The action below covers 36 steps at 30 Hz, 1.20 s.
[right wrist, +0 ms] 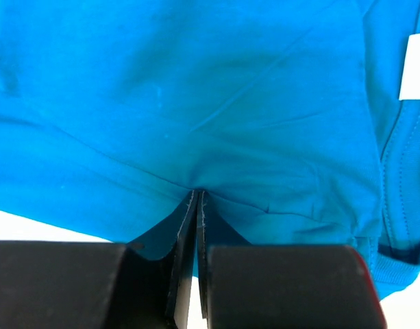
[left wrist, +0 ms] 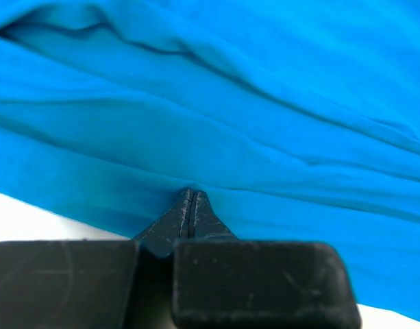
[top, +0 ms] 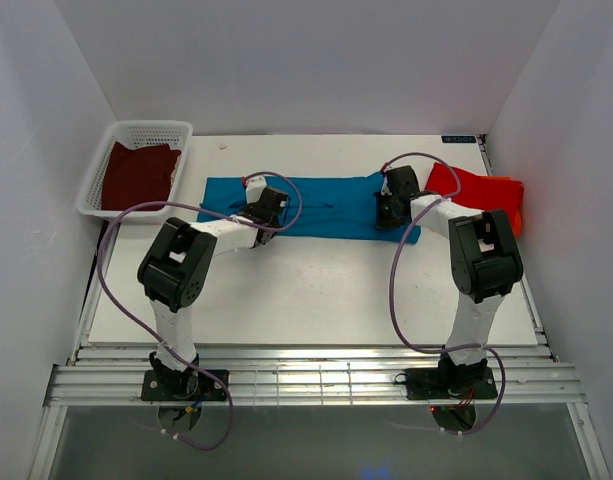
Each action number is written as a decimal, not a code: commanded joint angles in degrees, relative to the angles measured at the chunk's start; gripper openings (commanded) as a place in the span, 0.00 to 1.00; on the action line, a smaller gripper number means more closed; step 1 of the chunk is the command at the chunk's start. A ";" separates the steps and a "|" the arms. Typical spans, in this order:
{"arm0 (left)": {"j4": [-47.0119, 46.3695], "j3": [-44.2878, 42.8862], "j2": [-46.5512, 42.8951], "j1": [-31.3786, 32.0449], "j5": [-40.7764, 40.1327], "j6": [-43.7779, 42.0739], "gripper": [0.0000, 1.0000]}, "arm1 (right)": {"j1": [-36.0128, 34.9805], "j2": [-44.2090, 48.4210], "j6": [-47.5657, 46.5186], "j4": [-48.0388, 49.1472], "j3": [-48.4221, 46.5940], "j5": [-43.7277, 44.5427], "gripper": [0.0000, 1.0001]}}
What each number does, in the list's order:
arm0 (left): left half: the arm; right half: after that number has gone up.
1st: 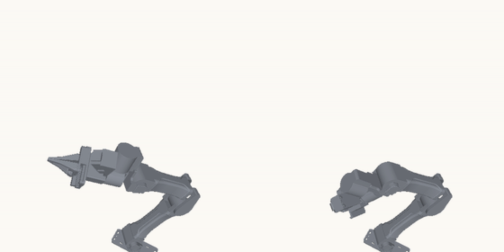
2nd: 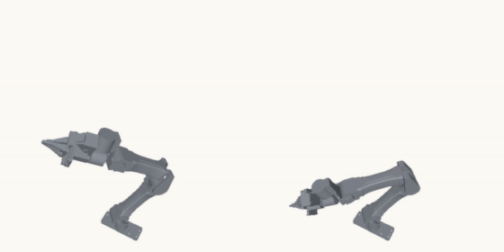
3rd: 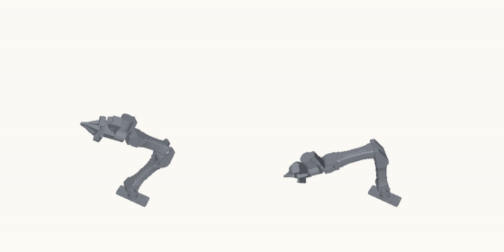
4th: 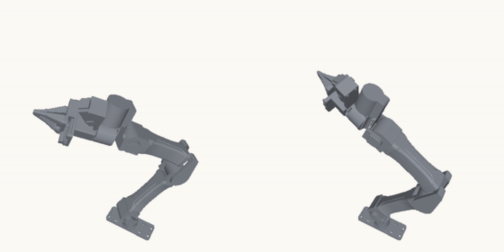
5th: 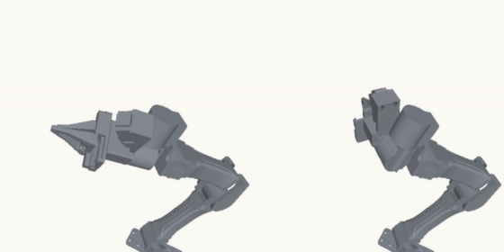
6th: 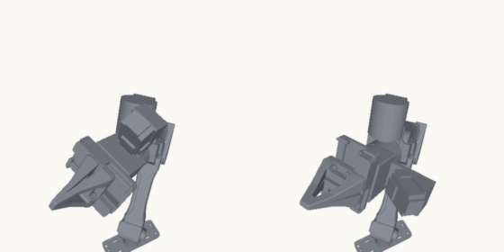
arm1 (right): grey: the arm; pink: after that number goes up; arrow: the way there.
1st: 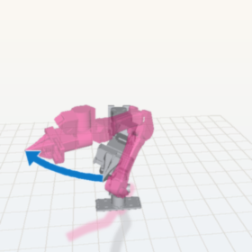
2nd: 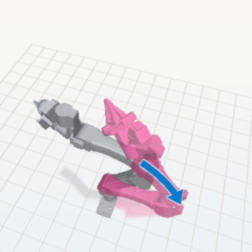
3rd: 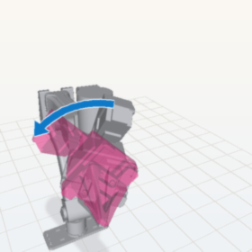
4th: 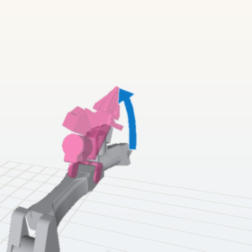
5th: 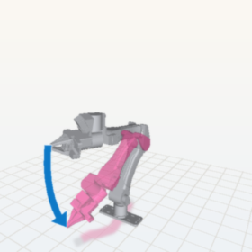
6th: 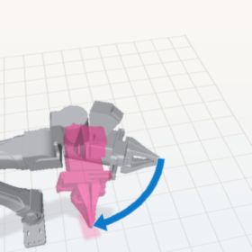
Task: Fold and stack the t-shirts
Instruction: Fold the tshirt
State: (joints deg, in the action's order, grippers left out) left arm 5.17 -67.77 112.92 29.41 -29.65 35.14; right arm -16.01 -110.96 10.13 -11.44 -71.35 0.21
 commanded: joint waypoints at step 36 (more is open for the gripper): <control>-8.07 -1.75 -3.95 23.49 10.49 0.11 0.00 | -9.57 3.39 -2.66 -7.98 -11.79 11.84 0.34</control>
State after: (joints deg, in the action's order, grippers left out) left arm 0.60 -66.46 106.59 50.70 -23.09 35.86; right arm -25.91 -104.18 9.61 -20.18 -79.42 14.20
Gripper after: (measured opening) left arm 0.022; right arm 0.331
